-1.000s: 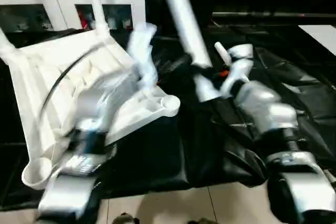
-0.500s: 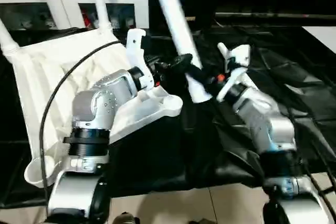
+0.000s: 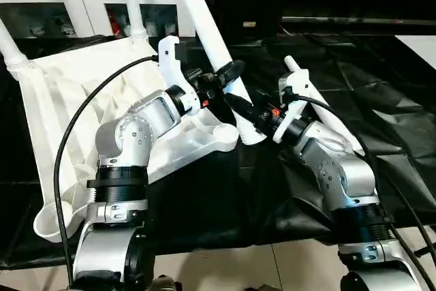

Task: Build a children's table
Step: Pick table leg

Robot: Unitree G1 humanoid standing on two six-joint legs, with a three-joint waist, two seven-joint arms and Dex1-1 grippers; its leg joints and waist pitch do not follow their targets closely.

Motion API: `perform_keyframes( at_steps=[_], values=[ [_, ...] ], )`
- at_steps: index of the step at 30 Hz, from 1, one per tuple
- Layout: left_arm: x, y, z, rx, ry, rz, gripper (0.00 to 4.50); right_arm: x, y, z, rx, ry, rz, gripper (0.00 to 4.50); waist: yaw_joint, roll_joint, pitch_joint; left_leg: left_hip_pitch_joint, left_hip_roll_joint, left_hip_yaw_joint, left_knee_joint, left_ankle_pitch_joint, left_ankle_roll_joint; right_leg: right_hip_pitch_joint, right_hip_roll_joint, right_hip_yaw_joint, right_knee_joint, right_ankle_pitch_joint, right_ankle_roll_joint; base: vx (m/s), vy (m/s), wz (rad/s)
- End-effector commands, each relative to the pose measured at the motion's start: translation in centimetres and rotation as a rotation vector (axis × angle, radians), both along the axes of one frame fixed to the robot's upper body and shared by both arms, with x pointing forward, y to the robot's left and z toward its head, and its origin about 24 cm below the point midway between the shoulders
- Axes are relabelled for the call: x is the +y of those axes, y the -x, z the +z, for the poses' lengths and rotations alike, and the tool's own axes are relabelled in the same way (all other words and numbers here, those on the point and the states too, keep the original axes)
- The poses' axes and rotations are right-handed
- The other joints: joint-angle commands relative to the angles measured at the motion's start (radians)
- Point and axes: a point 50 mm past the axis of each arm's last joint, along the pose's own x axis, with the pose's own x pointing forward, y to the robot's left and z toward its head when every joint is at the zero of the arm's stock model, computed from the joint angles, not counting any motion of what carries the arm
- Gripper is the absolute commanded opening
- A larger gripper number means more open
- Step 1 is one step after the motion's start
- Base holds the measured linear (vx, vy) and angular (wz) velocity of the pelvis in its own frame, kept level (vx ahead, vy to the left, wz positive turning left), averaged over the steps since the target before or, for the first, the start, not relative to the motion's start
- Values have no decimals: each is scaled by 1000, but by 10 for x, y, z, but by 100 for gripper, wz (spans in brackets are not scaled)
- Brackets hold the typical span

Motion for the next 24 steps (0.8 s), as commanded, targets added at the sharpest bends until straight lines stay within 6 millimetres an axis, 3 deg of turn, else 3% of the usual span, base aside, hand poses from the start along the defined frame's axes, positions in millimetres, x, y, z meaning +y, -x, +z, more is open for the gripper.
perform_keyframes(
  at_steps=[1, 4, 7, 10, 13, 15, 22, 23, 24],
  values=[
    [-5, 0, 8, -6, 24, 5, 360, 4, -1, 10, -51, -2, -6, 184, 3, 0, -85, 12, 24, -8, -69, -199, 15, 62, -61, 41, -86, -278, -157, 0, 0, 0],
    [-5, 0, 9, -4, 38, 7, 328, 6, -1, 10, -53, -3, -6, 184, 3, 1, -84, 13, 24, -9, -70, -204, 16, 60, -60, 40, -88, -289, -153, 0, 0, 0],
    [-5, 1, 11, -12, 49, -5, 324, 9, -1, 10, -57, -3, -1, 184, 2, 0, -85, 13, 24, -9, -70, -206, 15, 61, -59, 40, -88, -286, -151, 0, 0, 0],
    [-5, 1, 11, -16, 56, -10, 283, 11, 0, 10, -60, 1, 8, 184, 2, 2, -84, 13, 25, -9, -71, -208, 14, 60, -59, 41, -88, -287, -149, 0, 0, 0],
    [-7, 3, 14, -33, 73, -28, 277, 11, 0, 9, -60, 10, 18, 184, 2, 0, -83, 14, 25, -9, -71, -212, 13, 60, -60, 41, -89, -290, -149, 0, 0, 0],
    [-7, 4, 14, -34, 73, -32, 244, 11, 0, 9, -60, 12, 18, 184, 2, 1, -83, 13, 25, -9, -71, -212, 13, 60, -60, 41, -89, -296, -147, 0, 0, 0],
    [-4, 4, 13, -54, 34, -40, 207, 10, -2, 9, -68, 37, 6, 184, 1, 2, -83, 15, 26, -9, -73, -218, 9, 58, -59, 42, -89, -297, -145, 0, 0, 0],
    [-4, 4, 11, -68, 4, -50, 201, 10, -1, 8, -63, 32, 11, 219, 1, 1, -83, 14, 25, -9, -73, -217, 7, 59, -60, 42, -89, -297, -143, 0, 0, 0],
    [-4, 4, 11, -68, 4, -50, 201, 10, -1, 8, -63, 32, 11, 219, 2, 2, -83, 14, 26, -10, -74, -217, 8, 59, -60, 42, -90, -301, -140, 0, 0, 0]
  ],
)
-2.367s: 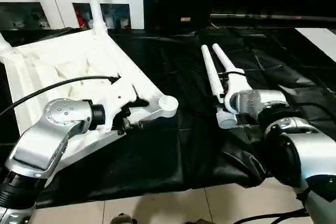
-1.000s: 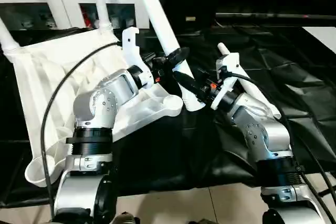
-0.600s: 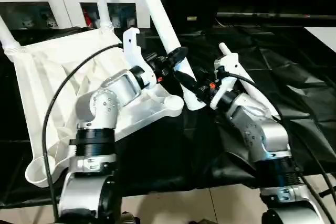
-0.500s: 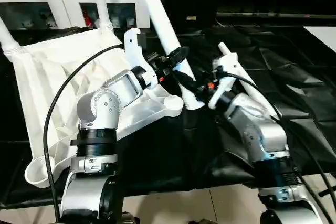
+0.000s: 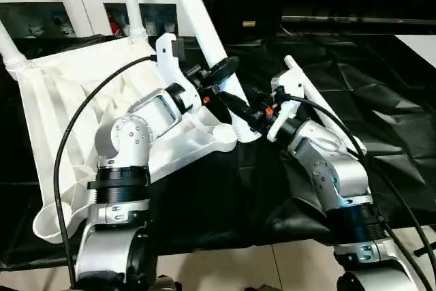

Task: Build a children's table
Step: Pick table leg

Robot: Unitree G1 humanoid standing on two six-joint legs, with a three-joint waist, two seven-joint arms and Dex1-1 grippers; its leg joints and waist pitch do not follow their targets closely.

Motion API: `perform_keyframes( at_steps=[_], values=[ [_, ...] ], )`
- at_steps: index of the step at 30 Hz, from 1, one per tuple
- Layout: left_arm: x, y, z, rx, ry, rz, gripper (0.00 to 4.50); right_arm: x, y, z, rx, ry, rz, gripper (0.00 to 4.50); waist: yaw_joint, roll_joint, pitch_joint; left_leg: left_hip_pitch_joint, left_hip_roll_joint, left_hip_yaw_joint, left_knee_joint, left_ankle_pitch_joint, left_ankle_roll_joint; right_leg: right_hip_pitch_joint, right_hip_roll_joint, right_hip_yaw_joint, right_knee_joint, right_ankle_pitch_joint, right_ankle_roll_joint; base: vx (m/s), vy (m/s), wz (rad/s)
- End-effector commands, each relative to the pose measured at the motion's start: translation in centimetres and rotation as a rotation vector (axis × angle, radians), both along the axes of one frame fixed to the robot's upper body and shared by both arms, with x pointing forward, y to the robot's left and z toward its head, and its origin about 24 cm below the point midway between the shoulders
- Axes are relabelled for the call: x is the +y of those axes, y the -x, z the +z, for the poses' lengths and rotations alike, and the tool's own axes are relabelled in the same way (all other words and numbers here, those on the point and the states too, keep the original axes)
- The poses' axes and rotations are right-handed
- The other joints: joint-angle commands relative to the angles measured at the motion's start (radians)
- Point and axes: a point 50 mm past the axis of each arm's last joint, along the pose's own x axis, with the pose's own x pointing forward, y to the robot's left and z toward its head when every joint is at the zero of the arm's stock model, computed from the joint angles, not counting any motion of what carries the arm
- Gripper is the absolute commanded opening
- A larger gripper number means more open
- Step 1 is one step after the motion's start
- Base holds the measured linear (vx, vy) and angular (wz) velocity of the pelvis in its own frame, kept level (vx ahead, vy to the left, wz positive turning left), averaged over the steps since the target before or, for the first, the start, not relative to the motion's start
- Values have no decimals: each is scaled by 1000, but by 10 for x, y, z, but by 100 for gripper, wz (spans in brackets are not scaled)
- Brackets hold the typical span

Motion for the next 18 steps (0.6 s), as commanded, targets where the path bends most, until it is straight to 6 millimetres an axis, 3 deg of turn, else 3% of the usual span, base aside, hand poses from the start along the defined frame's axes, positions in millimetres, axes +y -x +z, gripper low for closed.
perform_keyframes(
  at_steps=[1, 9, 18],
  values=[
    [-5, 4, 3, -70, -75, -46, 192, 1, -1, 6, -2, -18, 36, 254, 3, 2, -82, 15, 26, -10, -74, -219, 11, 59, -60, 42, -89, -303, -138, 0, 0, 0],
    [-5, 18, 2, -191, -176, -250, 192, -10, 10, 1, 117, 1, 206, 301, 4, 10, -87, 15, 29, -9, -72, -172, 17, 65, -59, 44, -76, -204, -171, 0, 0, 0],
    [1, 29, 7, -253, -170, -440, 192, -31, 24, 3, 248, 12, 402, 302, 7, 7, -85, 17, 28, -6, -69, -181, 15, 66, -62, 43, -80, -228, -191, 0, 0, 0]
  ],
)
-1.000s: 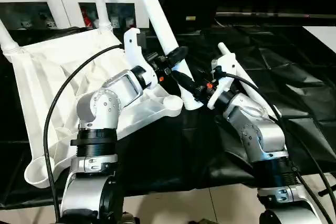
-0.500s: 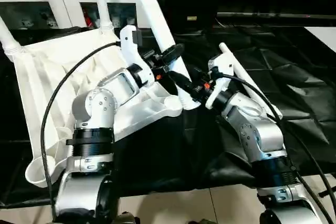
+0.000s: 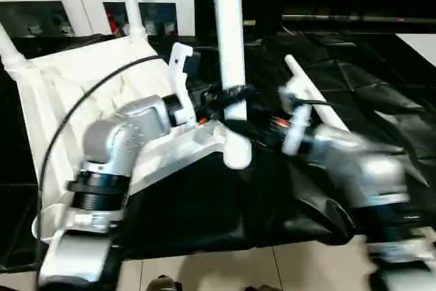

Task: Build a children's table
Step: Pick table leg

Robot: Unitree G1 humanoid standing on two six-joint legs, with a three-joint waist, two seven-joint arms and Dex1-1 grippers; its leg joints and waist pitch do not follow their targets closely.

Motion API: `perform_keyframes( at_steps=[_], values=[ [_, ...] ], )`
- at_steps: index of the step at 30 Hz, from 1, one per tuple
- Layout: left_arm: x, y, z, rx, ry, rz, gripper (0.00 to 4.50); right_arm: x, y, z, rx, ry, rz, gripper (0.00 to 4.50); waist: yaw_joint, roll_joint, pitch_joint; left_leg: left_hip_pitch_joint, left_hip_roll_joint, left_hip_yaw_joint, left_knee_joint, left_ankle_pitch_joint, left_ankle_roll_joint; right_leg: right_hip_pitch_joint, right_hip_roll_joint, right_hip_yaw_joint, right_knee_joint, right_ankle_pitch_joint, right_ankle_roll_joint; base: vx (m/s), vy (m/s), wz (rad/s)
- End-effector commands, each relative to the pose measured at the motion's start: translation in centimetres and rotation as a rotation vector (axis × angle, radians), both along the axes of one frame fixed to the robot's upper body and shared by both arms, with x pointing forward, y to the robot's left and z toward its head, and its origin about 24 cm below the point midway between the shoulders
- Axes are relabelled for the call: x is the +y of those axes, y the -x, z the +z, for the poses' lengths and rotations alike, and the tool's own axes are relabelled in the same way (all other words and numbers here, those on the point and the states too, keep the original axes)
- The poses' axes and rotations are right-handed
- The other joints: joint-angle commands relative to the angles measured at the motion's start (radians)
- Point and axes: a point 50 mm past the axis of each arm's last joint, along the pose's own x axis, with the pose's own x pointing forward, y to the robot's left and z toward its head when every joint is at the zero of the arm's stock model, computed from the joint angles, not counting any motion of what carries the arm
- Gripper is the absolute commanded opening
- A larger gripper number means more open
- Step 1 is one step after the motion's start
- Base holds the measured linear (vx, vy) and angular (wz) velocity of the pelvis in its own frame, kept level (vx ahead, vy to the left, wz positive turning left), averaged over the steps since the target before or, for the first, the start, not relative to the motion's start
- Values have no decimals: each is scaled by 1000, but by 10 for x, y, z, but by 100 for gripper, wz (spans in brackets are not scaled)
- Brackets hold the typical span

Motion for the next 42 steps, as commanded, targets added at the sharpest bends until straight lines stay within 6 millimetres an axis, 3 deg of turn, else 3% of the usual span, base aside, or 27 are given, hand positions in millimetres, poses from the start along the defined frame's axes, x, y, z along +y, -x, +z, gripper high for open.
perform_keyframes(
  at_steps=[1, 6, 17, 23, 24, 25, 28, 31, 34, 38, 39, 42],
  values=[
    [-3, 6, 7, -38, 14, -70, 192, -1, 4, 4, 10, -5, 51, 302, 5, 4, -86, 17, 28, -7, -65, -181, 14, 65, -63, 43, -75, -245, -183, 0, 0, 0],
    [-2, 12, 13, -55, 55, -160, 192, -2, 7, 4, 52, 5, 95, 302, 7, 3, -84, 18, 30, -8, -66, -189, 6, 62, -64, 42, -76, -284, -174, 0, 0, 0],
    [-1, 15, 16, -54, 85, -187, 191, 3, 8, 2, 76, 5, 119, 203, 14, 2, -85, 19, 30, -7, -65, -183, -4, 59, -64, 42, -77, -299, -159, 0, 0, 0],
    [-1, 13, 14, -45, 90, -160, 191, 6, 0, 0, 39, 15, 21, 193, 18, 4, -87, 17, 30, -7, -65, -173, -8, 59, -64, 42, -74, -276, -163, 0, 0, 0],
    [-1, 10, 13, -34, 86, -129, 191, 6, -2, 0, 31, 14, -10, 193, 18, 7, -87, 19, 30, -8, -65, -179, -11, 57, -64, 42, -74, -280, -164, 0, 0, 0],
    [-1, 6, 11, -5, 83, -81, 261, 7, -5, 1, 23, 14, -43, 193, 16, 5, -86, 18, 30, -8, -66, -184, -15, 58, -63, 42, -74, -280, -163, 0, 0, 0],
    [-4, -7, 4, 36, 50, 65, 278, 11, -14, 0, -11, 23, -156, 192, 16, 7, -87, 23, 27, -7, -64, -195, -28, 54, -62, 41, -77, -296, -159, 0, 0, 0],
    [-5, -19, -4, 11, -30, 274, 306, 18, -18, -1, -43, 40, -242, 191, 13, 5, -86, 18, 30, -10, -69, -199, -36, 57, -62, 42, -82, -311, -130, 0, 0, 0],
    [-4, -26, -8, 49, -28, 382, 325, 24, -21, -3, -74, 66, -298, 191, 14, 5, -89, 17, 27, -10, -68, -183, -34, 59, -62, 42, -79, -281, -123, 0, 0, 0],
    [-5, -30, -8, 71, -4, 485, 337, 32, -24, -6, -98, 107, -374, 191, 12, 3, -90, 14, 27, -9, -66, -166, -26, 61, -61, 43, -74, -233, -141, 0, 0, 0],
    [-5, -32, -8, 83, 16, 515, 295, 35, -25, -7, -100, 109, -392, 191, 11, 3, -90, 13, 27, -9, -66, -165, -21, 62, -62, 43, -73, -228, -144, 0, 0, 0],
    [-7, -33, -7, 94, 48, 530, 299, 40, -24, -8, -106, 108, -388, 191, 9, 2, -90, 13, 26, -8, -65, -165, -12, 63, -61, 43, -74, -222, -148, 0, 0, 0]
  ],
)
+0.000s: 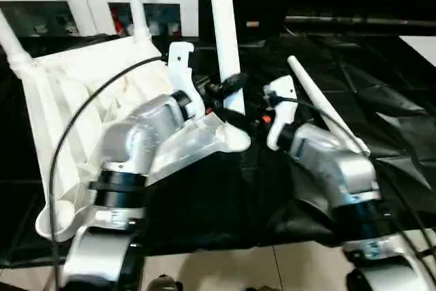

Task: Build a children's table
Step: Pick table leg

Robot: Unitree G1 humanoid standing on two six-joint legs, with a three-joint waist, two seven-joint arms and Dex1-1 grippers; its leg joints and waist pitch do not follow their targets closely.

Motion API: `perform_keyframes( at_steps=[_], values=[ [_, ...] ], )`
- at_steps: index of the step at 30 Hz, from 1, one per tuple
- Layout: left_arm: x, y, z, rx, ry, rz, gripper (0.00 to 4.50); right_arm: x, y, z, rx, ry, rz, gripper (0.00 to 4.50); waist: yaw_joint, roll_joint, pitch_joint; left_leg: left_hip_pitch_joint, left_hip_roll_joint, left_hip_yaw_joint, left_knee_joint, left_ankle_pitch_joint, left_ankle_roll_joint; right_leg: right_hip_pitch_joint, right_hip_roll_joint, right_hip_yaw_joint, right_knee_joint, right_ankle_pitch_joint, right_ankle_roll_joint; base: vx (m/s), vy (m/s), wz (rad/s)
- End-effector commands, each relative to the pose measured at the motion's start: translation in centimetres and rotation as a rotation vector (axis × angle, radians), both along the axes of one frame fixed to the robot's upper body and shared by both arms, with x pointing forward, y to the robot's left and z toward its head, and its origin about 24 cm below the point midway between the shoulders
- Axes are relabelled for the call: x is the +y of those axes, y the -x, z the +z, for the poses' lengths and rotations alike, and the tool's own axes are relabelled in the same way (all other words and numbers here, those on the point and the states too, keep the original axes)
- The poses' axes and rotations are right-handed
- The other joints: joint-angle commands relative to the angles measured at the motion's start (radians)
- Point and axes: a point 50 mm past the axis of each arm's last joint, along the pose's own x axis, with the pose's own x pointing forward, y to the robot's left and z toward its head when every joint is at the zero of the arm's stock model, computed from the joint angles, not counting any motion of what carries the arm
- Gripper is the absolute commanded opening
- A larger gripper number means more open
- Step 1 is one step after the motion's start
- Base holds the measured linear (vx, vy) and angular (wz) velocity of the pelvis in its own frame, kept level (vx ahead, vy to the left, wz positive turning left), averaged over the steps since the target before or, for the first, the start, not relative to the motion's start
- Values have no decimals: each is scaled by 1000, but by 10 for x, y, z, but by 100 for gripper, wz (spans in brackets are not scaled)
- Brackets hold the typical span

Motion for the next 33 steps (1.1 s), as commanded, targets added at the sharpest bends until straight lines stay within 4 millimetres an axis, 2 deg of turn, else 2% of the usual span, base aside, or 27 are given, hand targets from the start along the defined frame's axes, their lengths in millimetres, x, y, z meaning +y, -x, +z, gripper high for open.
perform_keyframes(
  at_steps=[1, 3, 6, 7, 10, 11, 13, 15, 18, 20, 21, 25, 26, 28, 32, 33],
  values=[
    [6, -5, 7, -14, 18, 57, 284, 2, -2, 9, -53, 1, -2, 191, -1, 4, -90, 14, 26, -9, -67, -169, -9, 62, -61, 42, -73, -228, -153, 0, 0, 0],
    [5, -4, 7, -12, 34, 52, 248, 5, -2, 9, -57, 2, -6, 191, -3, 5, -89, 15, 28, -9, -68, -174, -7, 61, -61, 42, -72, -228, -151, 0, 0, 0],
    [4, -3, 8, -13, 43, 51, 253, 6, -3, 8, -60, 4, -15, 191, -3, 4, -88, 17, 27, -8, -67, -179, -9, 59, -61, 42, -74, -235, -153, 0, 0, 0],
    [4, -3, 9, -13, 48, 47, 212, 6, -3, 8, -62, 5, -18, 191, -3, 5, -88, 17, 28, -9, -68, -183, -8, 60, -62, 42, -74, -241, -152, 0, 0, 0],
    [4, -3, 10, -15, 57, 43, 206, 6, -3, 8, -65, 8, -21, 191, -4, 5, -87, 16, 28, -9, -68, -186, -7, 60, -61, 43, -74, -237, -151, 0, 0, 0],
    [3, -2, 11, -17, 60, 30, 198, 5, -4, 8, -63, -3, -27, 226, -4, 5, -88, 16, 27, -9, -68, -186, -8, 60, -61, 42, -74, -237, -150, 0, 0, 0],
    [4, -1, 12, -22, 59, 13, 190, 4, -4, 10, -55, -23, -18, 261, -4, 4, -88, 16, 26, -8, -68, -186, -6, 60, -61, 43, -74, -237, -150, 0, 0, 0],
    [4, 3, 16, -52, 44, -67, 190, -1, -4, 14, -30, -59, 29, 267, -4, 4, -88, 18, 27, -8, -68, -188, -2, 60, -61, 43, -74, -242, -149, 0, 0, 0],
    [3, 7, 18, -73, 33, -139, 187, -4, -3, 16, -18, -66, 71, 303, -4, 6, -87, 18, 29, -9, -69, -187, 1, 60, -61, 43, -72, -240, -154, 0, 0, 0],
    [3, 10, 20, -86, 27, -185, 187, -6, -2, 16, -11, -57, 98, 306, -3, 6, -88, 18, 29, -8, -68, -177, -3, 61, -62, 43, -69, -224, -167, 0, 0, 0],
    [3, 16, 23, -114, 21, -271, 187, -12, 1, 16, 13, -51, 148, 306, -3, 3, -88, 19, 29, -7, -67, -172, -1, 60, -61, 44, -69, -215, -169, 0, 0, 0],
    [4, 30, 32, -164, 29, -453, 187, -23, 11, 15, 69, -25, 285, 306, 1, 2, -88, 19, 29, -6, -66, -167, 10, 65, -61, 44, -65, -210, -181, 0, 0, 0],
    [4, 30, 32, -164, 29, -453, 187, -23, 11, 15, 69, -25, 285, 306, 2, 3, -87, 19, 30, -6, -66, -166, 11, 64, -61, 44, -66, -212, -180, 0, 0, 0],
    [5, 38, 37, -191, 52, -544, 187, -27, 17, 13, 98, -9, 352, 306, 2, 2, -86, 20, 31, -5, -66, -177, 6, 62, -63, 45, -67, -234, -180, 0, 0, 0],
    [5, 41, 38, -201, 58, -579, 187, -28, 19, 12, 107, -6, 368, 306, 2, 0, -83, 19, 29, -5, -66, -193, -5, 60, -64, 44, -74, -295, -163, 0, 0, 0],
    [5, 41, 38, -201, 58, -579, 187, -28, 19, 12, 107, -6, 368, 280, 2, 0, -83, 20, 29, -6, -67, -198, -8, 59, -64, 44, -76, -315, -156, 0, 0, 0]
  ],
)
